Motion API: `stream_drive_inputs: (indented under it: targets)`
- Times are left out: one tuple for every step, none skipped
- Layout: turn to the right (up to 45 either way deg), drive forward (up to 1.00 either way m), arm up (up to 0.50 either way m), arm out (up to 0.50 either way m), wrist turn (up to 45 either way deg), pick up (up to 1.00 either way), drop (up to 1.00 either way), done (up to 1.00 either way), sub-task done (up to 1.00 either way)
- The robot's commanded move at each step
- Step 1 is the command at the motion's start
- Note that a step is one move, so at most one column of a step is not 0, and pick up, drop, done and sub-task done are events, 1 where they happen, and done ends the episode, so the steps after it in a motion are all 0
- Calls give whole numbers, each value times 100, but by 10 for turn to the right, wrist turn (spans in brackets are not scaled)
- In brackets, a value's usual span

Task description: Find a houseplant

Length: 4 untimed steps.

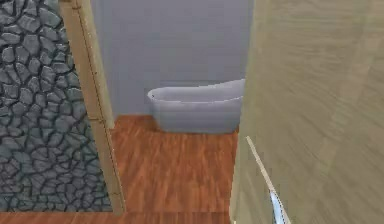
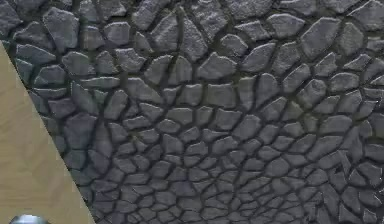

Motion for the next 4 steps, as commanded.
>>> stream_drive_inputs:
  targets:
    - [-330, 0, 0, 0, 0, 0, 0, 0, 0]
    - [0, 15, 0, 0, 0, 0, 0, 0, 0]
    - [270, 0, 0, 0, 0, 0, 0, 0, 0]
    - [0, 100, 0, 0, 0, 0, 0, 0, 0]
